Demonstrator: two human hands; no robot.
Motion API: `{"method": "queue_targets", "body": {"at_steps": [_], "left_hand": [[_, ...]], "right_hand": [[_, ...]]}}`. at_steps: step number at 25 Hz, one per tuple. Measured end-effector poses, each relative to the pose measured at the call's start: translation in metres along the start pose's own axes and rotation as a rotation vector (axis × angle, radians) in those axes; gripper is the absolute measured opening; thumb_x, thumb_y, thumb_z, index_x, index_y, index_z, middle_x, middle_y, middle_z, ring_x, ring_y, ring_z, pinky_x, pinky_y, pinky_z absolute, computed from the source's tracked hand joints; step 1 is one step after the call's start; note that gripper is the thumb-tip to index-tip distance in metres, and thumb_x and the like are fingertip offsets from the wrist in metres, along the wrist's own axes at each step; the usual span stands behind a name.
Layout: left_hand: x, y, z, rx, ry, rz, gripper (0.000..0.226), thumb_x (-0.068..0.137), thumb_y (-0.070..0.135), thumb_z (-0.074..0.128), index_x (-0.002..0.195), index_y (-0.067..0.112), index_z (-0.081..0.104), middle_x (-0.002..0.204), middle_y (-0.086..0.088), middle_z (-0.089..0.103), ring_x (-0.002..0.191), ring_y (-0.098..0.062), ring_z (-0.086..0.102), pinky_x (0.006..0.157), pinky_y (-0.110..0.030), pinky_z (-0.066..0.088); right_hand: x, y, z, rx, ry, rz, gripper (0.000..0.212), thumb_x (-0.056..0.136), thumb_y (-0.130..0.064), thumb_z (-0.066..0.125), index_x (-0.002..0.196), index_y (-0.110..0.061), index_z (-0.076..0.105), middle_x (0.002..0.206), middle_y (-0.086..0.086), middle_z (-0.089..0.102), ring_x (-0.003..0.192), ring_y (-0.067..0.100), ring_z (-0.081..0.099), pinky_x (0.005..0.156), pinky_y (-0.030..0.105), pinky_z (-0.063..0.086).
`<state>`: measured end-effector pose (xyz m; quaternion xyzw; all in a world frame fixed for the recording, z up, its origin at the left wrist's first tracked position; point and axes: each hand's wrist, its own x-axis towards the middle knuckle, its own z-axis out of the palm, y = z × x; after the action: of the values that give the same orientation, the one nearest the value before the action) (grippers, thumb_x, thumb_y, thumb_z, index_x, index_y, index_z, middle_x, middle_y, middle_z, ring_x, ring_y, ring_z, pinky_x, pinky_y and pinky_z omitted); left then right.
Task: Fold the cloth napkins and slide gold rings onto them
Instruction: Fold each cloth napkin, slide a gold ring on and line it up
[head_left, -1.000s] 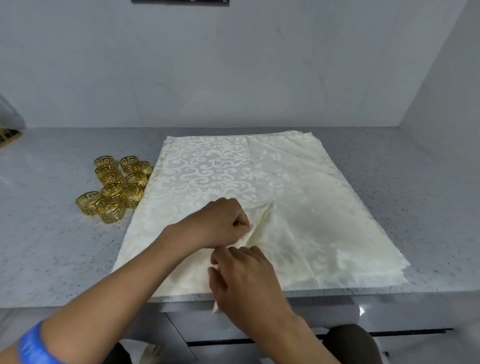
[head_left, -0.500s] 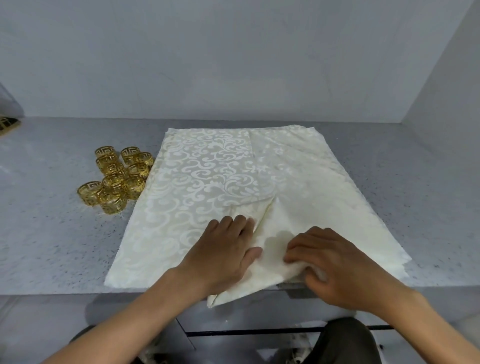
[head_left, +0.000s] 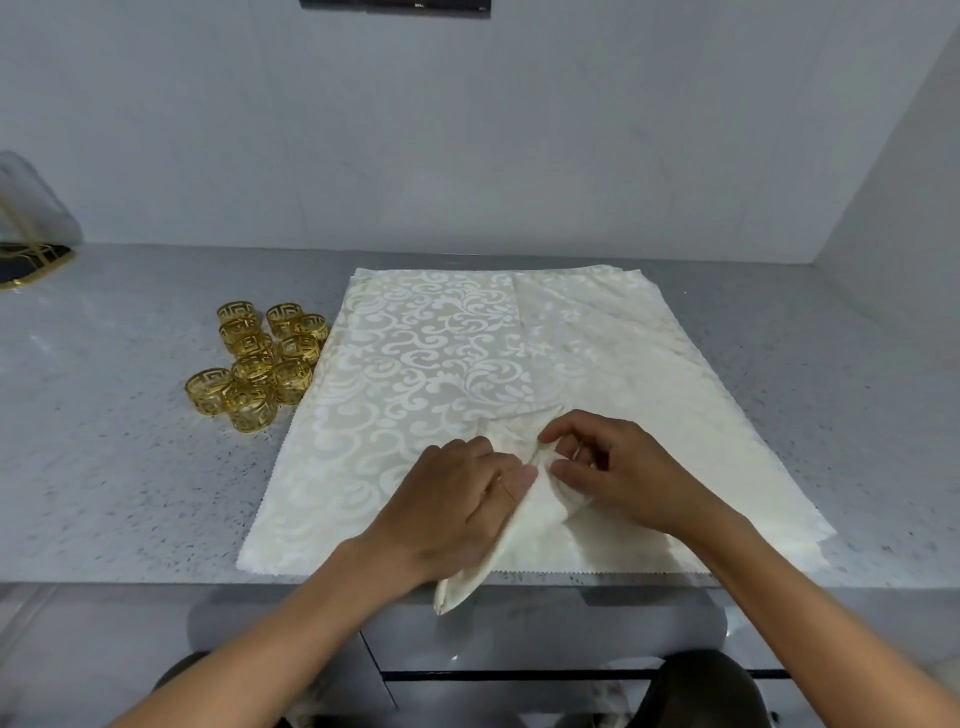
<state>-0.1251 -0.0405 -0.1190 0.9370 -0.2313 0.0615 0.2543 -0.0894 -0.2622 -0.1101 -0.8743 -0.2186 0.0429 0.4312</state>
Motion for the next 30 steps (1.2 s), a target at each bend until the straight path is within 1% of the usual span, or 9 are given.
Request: {"method": "queue_targets", "body": {"at_steps": [2,6,11,15,17,19,24,28,30], "left_hand": [[0.001,-0.001,-0.003,0.026,-0.028,0.016,0.049,0.090,0.063,0.040,0.097,0.020,0.064,0.080,0.009,0.054,0.077,-0.007,0.050,0.076,-0.028,0.041],[-0.001,-0.001,-0.001,-0.125,-0.016,0.016,0.023,0.086,0.043,0.068,0.104,0.031,0.060,0.087,0.014,0.057,0.086,-0.004,0.052,0.078,-0.024,0.044],[-0.002,-0.010,0.010,-0.051,-0.009,0.114,0.027,0.091,0.047,0.052,0.107,0.033,0.070,0.100,0.020,0.055,0.089,-0.001,0.047,0.076,-0.012,0.034],[-0.001,-0.012,0.010,-0.028,-0.007,0.131,0.031,0.092,0.048,0.047,0.108,0.035,0.071,0.103,0.021,0.056,0.087,0.001,0.045,0.076,-0.016,0.036],[0.000,-0.010,0.009,-0.019,-0.022,0.136,0.034,0.092,0.049,0.044,0.109,0.037,0.070,0.102,0.020,0.056,0.086,0.000,0.044,0.075,-0.017,0.036],[-0.001,-0.008,0.007,-0.024,-0.024,0.142,0.035,0.092,0.049,0.043,0.111,0.037,0.071,0.103,0.020,0.056,0.086,0.001,0.043,0.076,-0.014,0.033],[0.000,-0.007,0.005,-0.022,-0.037,0.161,0.031,0.094,0.044,0.048,0.113,0.034,0.071,0.103,0.019,0.054,0.088,-0.001,0.043,0.081,-0.018,0.036],[0.001,-0.001,0.005,0.015,-0.066,0.152,0.033,0.098,0.036,0.044,0.120,0.030,0.068,0.101,0.014,0.049,0.089,-0.004,0.040,0.082,-0.020,0.033],[0.007,0.004,0.000,-0.016,-0.168,0.123,0.033,0.101,0.023,0.042,0.122,0.026,0.067,0.102,0.010,0.048,0.092,-0.009,0.043,0.082,-0.022,0.036]], "right_hand": [[0.000,0.001,0.004,0.016,0.059,0.041,0.021,0.087,-0.016,0.073,0.100,-0.031,0.067,0.085,-0.007,0.062,0.062,0.002,0.047,0.063,0.015,0.041],[0.002,0.001,0.013,-0.040,0.156,0.063,0.018,0.085,-0.021,0.074,0.093,-0.033,0.064,0.083,-0.016,0.062,0.060,0.004,0.049,0.062,0.015,0.040],[-0.003,0.002,0.024,-0.154,0.249,0.039,0.015,0.086,-0.023,0.072,0.098,-0.028,0.065,0.093,-0.018,0.067,0.088,0.002,0.060,0.079,0.022,0.046],[-0.001,0.001,0.024,-0.130,0.243,-0.039,0.021,0.084,-0.019,0.073,0.099,-0.027,0.060,0.099,-0.017,0.062,0.095,0.003,0.059,0.084,0.026,0.047],[0.000,0.002,0.028,-0.205,0.390,-0.045,0.022,0.082,-0.024,0.074,0.094,-0.028,0.056,0.099,-0.016,0.055,0.094,0.004,0.054,0.082,0.024,0.044],[0.001,0.003,0.026,-0.233,0.532,0.078,0.015,0.087,-0.032,0.069,0.093,-0.027,0.056,0.093,-0.014,0.056,0.088,0.006,0.053,0.078,0.026,0.042],[0.012,0.006,0.018,-0.066,0.439,0.225,0.018,0.082,-0.009,0.070,0.091,-0.022,0.061,0.079,-0.008,0.062,0.065,0.004,0.053,0.063,0.017,0.041],[0.009,-0.007,0.021,-0.210,0.528,0.190,0.012,0.085,-0.017,0.067,0.084,-0.025,0.058,0.081,-0.012,0.059,0.074,0.008,0.054,0.070,0.029,0.044],[-0.018,-0.027,0.028,-0.334,0.530,0.050,0.009,0.090,-0.025,0.062,0.087,-0.030,0.056,0.076,-0.015,0.058,0.071,0.007,0.054,0.068,0.027,0.044]]}}
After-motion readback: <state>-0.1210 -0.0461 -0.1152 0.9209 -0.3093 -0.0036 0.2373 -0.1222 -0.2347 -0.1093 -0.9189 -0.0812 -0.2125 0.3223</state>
